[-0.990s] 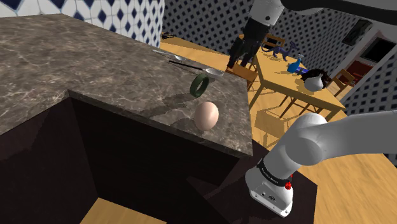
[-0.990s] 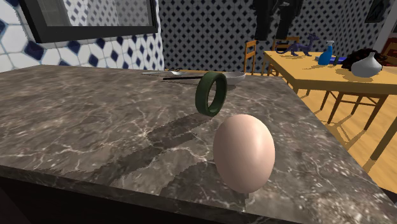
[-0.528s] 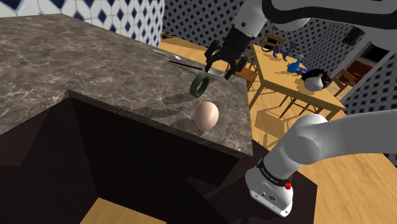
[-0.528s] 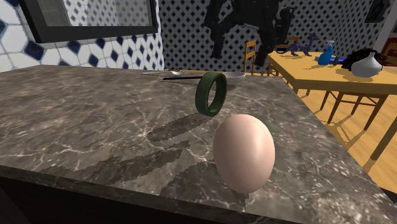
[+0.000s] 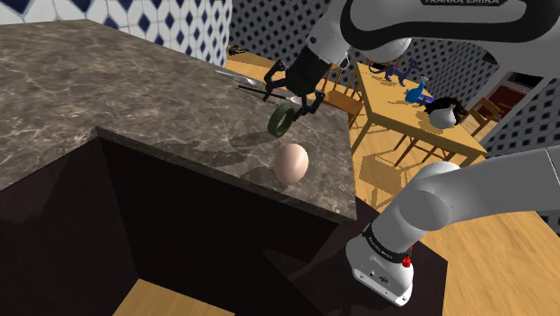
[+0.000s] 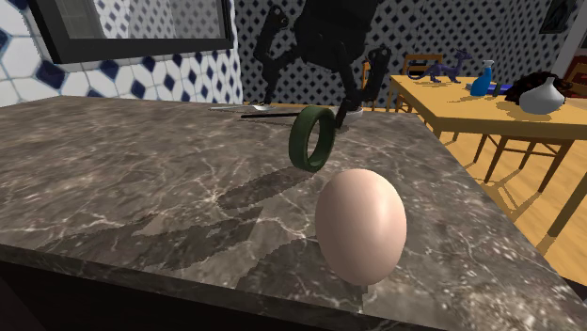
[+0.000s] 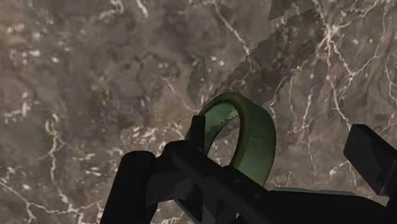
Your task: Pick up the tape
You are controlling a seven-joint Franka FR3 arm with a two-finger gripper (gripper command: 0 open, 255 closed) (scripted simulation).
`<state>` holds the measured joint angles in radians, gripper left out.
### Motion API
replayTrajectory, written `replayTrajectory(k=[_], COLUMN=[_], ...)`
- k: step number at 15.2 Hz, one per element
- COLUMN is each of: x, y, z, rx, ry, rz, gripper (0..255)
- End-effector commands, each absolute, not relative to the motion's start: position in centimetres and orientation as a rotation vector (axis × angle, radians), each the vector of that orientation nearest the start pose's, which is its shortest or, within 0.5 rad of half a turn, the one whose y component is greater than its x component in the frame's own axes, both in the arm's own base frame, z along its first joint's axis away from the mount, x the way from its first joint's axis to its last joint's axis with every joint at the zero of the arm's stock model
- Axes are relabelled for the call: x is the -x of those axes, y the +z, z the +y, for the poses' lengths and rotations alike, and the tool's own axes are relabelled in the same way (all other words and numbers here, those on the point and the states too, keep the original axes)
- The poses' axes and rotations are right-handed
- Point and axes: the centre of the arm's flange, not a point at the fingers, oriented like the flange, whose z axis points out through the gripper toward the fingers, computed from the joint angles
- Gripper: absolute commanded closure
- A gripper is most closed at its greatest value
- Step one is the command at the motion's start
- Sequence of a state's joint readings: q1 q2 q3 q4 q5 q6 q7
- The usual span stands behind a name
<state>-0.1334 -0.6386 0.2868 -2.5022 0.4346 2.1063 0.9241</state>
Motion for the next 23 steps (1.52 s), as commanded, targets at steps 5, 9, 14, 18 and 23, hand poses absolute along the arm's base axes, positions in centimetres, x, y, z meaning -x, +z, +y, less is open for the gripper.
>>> replayTrajectory(k=[5,9,14,18,23], x=[-38.0,-38.0,-38.0,-38.0,-38.0], y=[48.3,48.4,48.4,49.4,52.0], z=[8.9,8.9,8.9,8.9,8.9], rx=[2.483,2.484,2.484,2.483,2.483], ry=[-0.13,-0.13,-0.13,-0.13,-0.13], rz=[1.344,1.344,1.344,1.344,1.344], gripper=[0,255,255,255,255])
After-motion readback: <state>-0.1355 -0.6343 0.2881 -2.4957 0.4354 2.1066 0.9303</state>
